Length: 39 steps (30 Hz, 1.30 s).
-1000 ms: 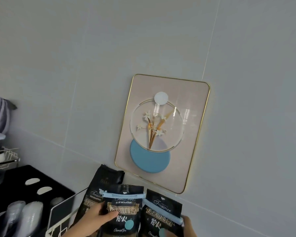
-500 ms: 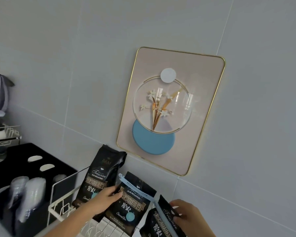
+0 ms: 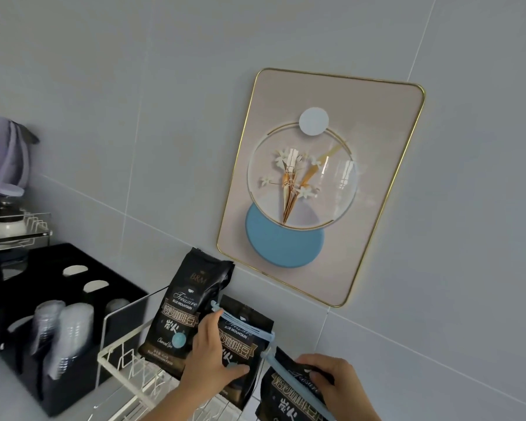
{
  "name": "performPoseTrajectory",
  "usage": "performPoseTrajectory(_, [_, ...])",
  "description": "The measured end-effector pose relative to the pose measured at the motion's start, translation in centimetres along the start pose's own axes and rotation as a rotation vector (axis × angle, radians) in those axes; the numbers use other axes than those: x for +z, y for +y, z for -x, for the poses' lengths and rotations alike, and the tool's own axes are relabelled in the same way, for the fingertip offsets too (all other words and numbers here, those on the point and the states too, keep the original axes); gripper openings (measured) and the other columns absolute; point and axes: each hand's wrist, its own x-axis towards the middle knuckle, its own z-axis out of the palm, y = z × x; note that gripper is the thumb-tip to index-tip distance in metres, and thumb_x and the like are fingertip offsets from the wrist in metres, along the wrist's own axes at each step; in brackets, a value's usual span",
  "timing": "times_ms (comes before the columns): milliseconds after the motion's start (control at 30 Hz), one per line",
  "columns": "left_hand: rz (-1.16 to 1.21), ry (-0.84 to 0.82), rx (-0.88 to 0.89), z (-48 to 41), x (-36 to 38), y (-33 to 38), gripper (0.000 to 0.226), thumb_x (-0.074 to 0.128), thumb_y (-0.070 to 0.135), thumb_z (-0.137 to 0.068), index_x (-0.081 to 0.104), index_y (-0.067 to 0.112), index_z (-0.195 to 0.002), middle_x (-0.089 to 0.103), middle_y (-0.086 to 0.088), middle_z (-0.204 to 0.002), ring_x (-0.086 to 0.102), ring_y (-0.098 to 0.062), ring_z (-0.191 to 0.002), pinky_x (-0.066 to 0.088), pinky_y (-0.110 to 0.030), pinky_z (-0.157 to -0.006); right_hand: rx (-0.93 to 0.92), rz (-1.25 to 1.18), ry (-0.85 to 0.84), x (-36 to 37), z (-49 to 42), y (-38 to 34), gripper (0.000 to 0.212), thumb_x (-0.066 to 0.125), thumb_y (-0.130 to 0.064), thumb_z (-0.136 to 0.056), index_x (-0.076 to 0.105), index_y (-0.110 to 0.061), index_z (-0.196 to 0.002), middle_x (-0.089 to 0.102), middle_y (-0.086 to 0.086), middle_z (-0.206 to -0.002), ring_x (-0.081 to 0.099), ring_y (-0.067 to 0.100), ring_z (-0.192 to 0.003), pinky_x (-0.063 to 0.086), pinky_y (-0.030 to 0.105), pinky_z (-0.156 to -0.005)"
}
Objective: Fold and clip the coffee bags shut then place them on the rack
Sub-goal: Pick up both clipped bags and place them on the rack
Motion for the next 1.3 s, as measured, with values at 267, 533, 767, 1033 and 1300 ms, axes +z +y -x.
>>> performPoseTrajectory(267, [0.061, 0.040, 0.042, -0.4, 0.6, -0.6, 0.111, 0.082, 0.034, -0.061, 0.006, 0.022, -0.141, 0.016, -0.003, -0.140, 0.027, -0.022, -0.129, 0.035, -0.038, -0.108, 0.026, 0.052, -0.070, -0.4, -0.9, -0.2, 0.031, 0.056, -0.011, -0.087, 0.063, -0.038, -0.100, 0.067, -0.015, -0.107, 0.062, 0.003, -0.099, 0.052, 0.031, -0.093])
performPoseTrajectory(533, [0.015, 0.071, 0.060, -0.3, 0.4, -0.5, 0.106, 0.081, 0.032, -0.060, 0.010, 0.026, -0.138, 0.018, -0.004, -0.138, 0.031, -0.024, -0.126, 0.043, -0.045, -0.103, 0.054, 0.373, -0.470, -0.5, -3.0, -1.6, 0.065, 0.079, -0.037, -0.064, 0.050, -0.027, -0.121, 0.061, -0.003, -0.122, 0.057, 0.020, -0.110, 0.046, 0.039, -0.099])
performPoseTrajectory(767, [0.057, 0.066, 0.061, -0.1, 0.2, -0.6, 0.104, 0.081, 0.029, -0.061, 0.012, 0.024, -0.139, 0.016, -0.006, -0.144, 0.029, -0.022, -0.130, 0.040, -0.044, -0.107, 0.050, 0.277, -0.456, -0.8, -3.1, -0.4, 0.049, 0.074, -0.030, -0.073, 0.056, -0.026, -0.118, 0.062, -0.002, -0.118, 0.056, 0.012, -0.099, 0.046, 0.022, -0.087])
performPoseTrajectory(1033, [0.119, 0.083, 0.086, -0.2, 0.4, -0.8, 0.102, 0.083, 0.019, -0.062, 0.015, 0.029, -0.138, 0.021, -0.001, -0.138, 0.034, -0.019, -0.124, 0.039, -0.037, -0.106, 0.010, -0.012, -0.379, -0.8, -2.1, -0.3, 0.016, 0.068, -0.023, -0.080, 0.062, -0.022, -0.095, 0.072, 0.001, -0.097, 0.068, 0.014, -0.090, 0.057, 0.030, -0.082])
performPoseTrajectory(1300, [0.060, 0.067, 0.076, -0.1, 0.3, -0.8, 0.102, 0.080, 0.026, -0.066, 0.011, 0.027, -0.141, 0.017, -0.005, -0.143, 0.029, -0.021, -0.130, 0.041, -0.041, -0.106, 0.005, 0.299, -0.288, 0.6, -2.8, -0.5, 0.039, 0.065, -0.031, -0.082, 0.056, -0.028, -0.119, 0.063, -0.004, -0.120, 0.058, 0.015, -0.105, 0.048, 0.029, -0.086])
